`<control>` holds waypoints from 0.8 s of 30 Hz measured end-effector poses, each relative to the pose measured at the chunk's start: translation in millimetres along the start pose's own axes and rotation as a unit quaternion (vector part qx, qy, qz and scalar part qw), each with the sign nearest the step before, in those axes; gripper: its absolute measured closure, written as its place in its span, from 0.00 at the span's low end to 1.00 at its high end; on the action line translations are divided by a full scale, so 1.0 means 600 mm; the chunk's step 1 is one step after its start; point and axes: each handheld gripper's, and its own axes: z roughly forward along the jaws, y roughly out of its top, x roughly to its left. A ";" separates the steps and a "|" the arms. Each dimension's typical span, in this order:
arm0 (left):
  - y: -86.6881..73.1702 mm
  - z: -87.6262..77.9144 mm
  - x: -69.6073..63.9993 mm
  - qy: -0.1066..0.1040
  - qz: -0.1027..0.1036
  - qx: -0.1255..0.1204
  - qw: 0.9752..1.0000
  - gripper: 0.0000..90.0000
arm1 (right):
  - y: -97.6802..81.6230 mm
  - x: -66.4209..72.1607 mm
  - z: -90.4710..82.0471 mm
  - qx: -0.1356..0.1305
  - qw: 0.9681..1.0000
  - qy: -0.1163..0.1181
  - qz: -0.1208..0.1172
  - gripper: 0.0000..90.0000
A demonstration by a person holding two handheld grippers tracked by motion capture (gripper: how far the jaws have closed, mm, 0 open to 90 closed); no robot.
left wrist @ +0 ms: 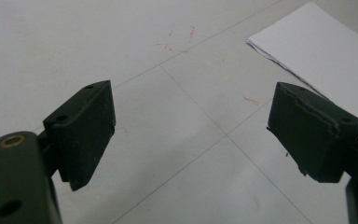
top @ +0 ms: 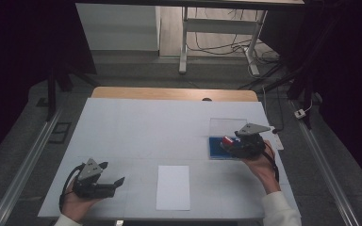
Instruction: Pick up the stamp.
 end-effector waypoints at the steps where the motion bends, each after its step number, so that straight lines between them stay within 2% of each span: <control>1: 0.000 0.000 0.000 0.000 0.000 0.000 1.000 0.17 | 0.000 0.000 0.000 0.000 1.000 0.000 0.000 0.32; 3: 0.000 0.000 0.000 0.000 -0.001 0.001 1.000 0.17 | -0.001 -0.005 0.009 0.010 1.000 -0.001 0.006 0.34; 12: 0.000 0.006 -0.001 0.002 0.000 0.009 1.000 0.17 | -0.011 -0.025 0.030 0.024 0.999 0.004 0.025 0.41; 22: -0.001 0.007 0.000 0.000 0.000 0.012 1.000 0.17 | -0.016 -0.031 0.044 0.035 0.999 0.012 0.026 0.51; 24: -0.002 0.007 0.000 0.000 0.000 0.012 1.000 0.17 | -0.018 -0.033 0.046 0.036 0.999 0.015 0.023 0.59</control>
